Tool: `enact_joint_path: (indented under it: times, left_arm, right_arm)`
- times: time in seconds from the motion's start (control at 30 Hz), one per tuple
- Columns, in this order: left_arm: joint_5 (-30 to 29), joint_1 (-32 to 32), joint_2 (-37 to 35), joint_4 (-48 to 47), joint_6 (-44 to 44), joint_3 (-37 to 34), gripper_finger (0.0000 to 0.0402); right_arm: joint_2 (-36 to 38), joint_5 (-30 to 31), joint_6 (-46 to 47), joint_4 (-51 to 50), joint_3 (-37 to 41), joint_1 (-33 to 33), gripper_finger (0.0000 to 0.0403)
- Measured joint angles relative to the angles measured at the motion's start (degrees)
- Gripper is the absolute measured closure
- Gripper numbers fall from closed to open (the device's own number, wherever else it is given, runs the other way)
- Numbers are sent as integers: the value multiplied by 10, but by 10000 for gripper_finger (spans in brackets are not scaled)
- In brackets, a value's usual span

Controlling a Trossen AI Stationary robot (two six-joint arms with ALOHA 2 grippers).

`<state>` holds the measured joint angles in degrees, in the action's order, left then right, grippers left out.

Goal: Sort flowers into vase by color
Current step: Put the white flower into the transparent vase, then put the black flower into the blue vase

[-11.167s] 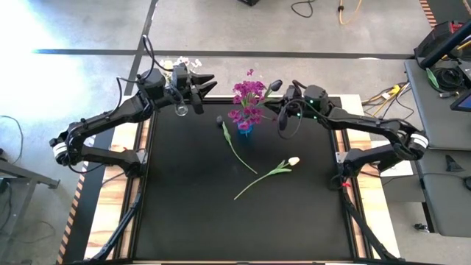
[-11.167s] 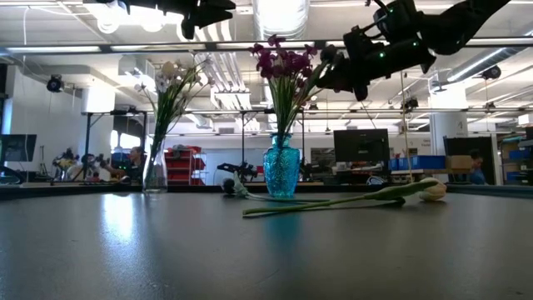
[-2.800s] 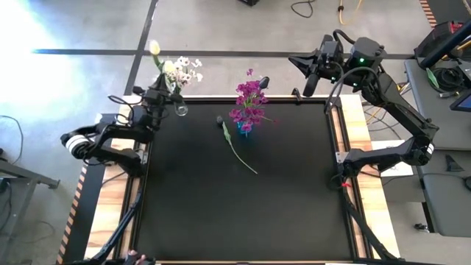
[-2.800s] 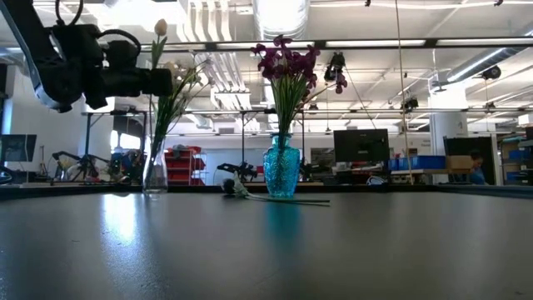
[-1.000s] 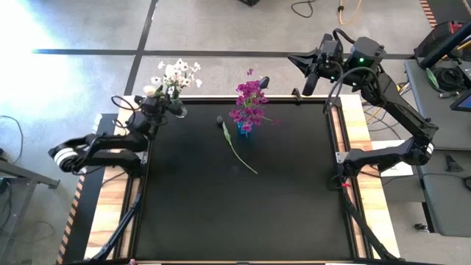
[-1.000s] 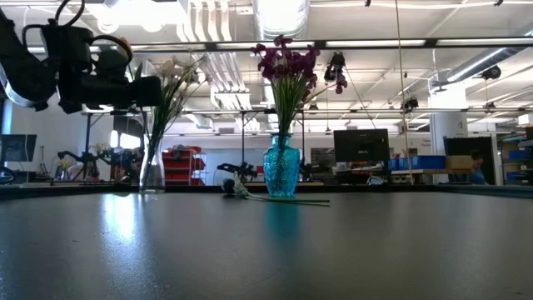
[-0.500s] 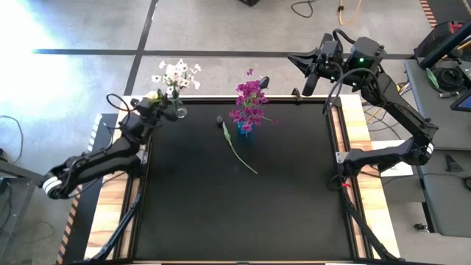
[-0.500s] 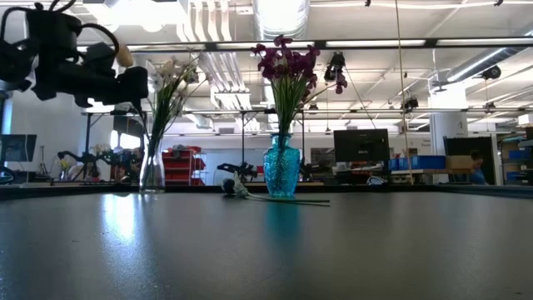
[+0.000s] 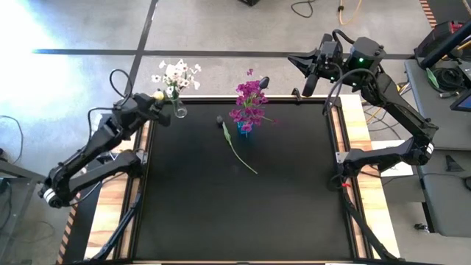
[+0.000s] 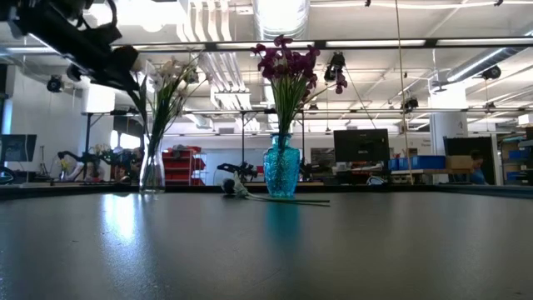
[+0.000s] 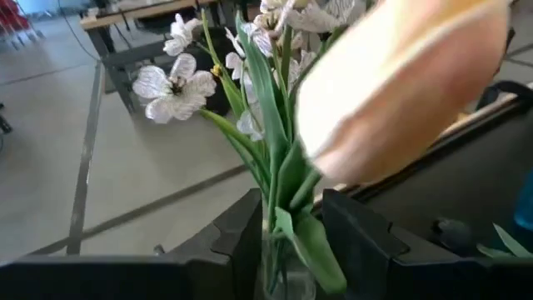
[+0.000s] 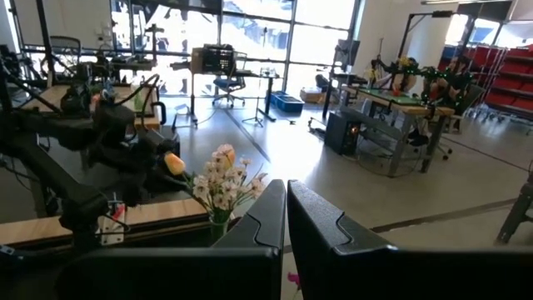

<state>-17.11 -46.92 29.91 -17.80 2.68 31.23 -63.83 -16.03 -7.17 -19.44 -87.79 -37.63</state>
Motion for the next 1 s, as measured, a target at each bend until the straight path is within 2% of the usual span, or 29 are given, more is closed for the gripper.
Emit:
enact_joint_path:
  times: [0.23, 0.37, 0.47, 0.6, 0.8, 0.87, 1.0]
  left_arm:
    - [4, 0, -30, -115, -3, 75, 288]
    - [25, 0, -54, -177, -15, 119, 288]
    - [63, 0, -76, -208, -40, 132, 288]
    - [149, 0, -117, -219, -69, 126, 293]
    - [251, 0, -157, -218, -114, 119, 325]
    - [270, 0, -160, -220, -124, 118, 331]
    - [272, 0, -157, -223, -123, 118, 334]
  right_arm:
    - [0, 0, -3, -1, 0, 0, 394]
    - [0, 0, -3, -14, 0, 0, 394]
    - [0, 0, -3, -35, 0, 0, 394]
    - [0, 7, 1, -69, 0, 14, 394]
    - [2, 28, 14, -94, 0, 43, 394]
    - [8, 28, 19, -94, 0, 50, 394]
    - [25, 37, 22, -107, 0, 53, 394]
